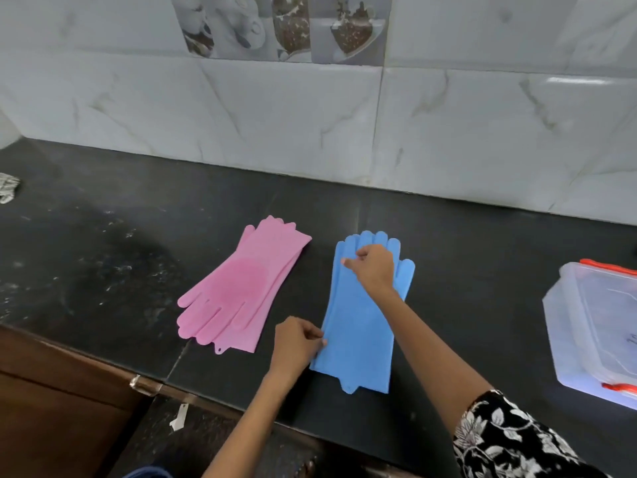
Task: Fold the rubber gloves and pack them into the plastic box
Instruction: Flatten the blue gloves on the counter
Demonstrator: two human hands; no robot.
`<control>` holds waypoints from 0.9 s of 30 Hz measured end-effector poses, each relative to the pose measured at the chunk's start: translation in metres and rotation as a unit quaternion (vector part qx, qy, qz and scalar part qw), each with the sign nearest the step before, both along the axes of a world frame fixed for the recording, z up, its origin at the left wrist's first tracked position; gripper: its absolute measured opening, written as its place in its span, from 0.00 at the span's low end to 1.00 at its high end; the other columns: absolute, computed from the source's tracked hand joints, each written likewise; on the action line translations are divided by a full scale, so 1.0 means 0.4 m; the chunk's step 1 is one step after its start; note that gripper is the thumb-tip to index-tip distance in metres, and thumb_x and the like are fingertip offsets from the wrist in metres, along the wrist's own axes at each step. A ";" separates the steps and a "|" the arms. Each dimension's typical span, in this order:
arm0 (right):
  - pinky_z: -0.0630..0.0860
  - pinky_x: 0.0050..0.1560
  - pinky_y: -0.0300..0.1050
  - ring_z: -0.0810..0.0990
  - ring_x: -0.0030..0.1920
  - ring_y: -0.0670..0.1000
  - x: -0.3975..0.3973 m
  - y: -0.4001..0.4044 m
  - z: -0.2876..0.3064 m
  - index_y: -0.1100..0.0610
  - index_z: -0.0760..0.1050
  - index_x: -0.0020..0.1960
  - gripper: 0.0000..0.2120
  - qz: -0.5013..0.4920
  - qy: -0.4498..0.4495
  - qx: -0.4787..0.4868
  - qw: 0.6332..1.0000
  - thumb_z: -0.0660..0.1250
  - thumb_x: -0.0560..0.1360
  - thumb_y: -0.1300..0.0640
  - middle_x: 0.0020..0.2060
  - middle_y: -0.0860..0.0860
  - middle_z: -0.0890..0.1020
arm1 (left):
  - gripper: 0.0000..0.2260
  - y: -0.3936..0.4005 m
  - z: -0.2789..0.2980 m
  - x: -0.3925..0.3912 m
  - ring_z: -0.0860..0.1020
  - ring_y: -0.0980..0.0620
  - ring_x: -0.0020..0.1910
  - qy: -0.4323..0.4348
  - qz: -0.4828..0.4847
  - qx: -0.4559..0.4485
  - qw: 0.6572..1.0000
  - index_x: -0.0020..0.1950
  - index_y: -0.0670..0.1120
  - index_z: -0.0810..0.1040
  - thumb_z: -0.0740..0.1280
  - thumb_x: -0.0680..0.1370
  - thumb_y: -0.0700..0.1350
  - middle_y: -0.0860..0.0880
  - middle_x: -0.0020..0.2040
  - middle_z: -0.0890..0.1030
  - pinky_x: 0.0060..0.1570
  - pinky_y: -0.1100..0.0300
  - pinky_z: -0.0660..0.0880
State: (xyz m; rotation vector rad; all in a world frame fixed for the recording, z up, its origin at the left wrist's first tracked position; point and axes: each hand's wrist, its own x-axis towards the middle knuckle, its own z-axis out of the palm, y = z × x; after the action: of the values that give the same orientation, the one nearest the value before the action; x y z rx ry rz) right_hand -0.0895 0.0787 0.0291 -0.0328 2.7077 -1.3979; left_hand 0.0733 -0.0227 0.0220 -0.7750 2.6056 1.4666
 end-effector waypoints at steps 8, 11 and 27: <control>0.74 0.46 0.49 0.78 0.52 0.56 -0.010 0.154 -0.055 0.57 0.76 0.58 0.14 -0.105 0.084 0.124 0.983 0.68 0.74 0.55 0.56 0.56 0.77 | 0.07 -0.001 -0.057 -0.005 0.81 0.55 0.39 0.036 0.014 0.000 0.999 0.38 0.43 0.82 0.76 0.70 0.46 0.49 0.39 0.82 0.37 0.64 0.75; 0.75 0.50 0.50 0.79 0.54 0.57 -0.035 0.191 -0.060 0.62 0.74 0.61 0.19 -0.130 0.017 0.098 0.987 0.68 0.74 0.52 0.56 0.58 0.79 | 0.07 0.000 -0.061 -0.023 0.79 0.58 0.36 0.045 0.005 -0.019 0.999 0.38 0.44 0.82 0.75 0.70 0.47 0.52 0.38 0.82 0.35 0.68 0.73; 0.80 0.54 0.52 0.81 0.48 0.52 -0.073 0.223 -0.076 0.62 0.80 0.55 0.13 -0.138 -0.034 -0.034 0.989 0.73 0.70 0.62 0.47 0.55 0.84 | 0.07 -0.002 -0.053 -0.396 0.76 0.52 0.36 0.089 0.015 -0.042 0.995 0.40 0.40 0.78 0.72 0.73 0.43 0.48 0.37 0.77 0.36 0.65 0.70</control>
State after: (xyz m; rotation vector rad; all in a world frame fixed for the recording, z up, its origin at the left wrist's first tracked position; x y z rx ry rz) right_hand -0.1186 0.1677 -0.0011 0.3903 2.6865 -1.5286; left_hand -0.0850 -0.0235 0.0007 -0.7242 2.8158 1.5076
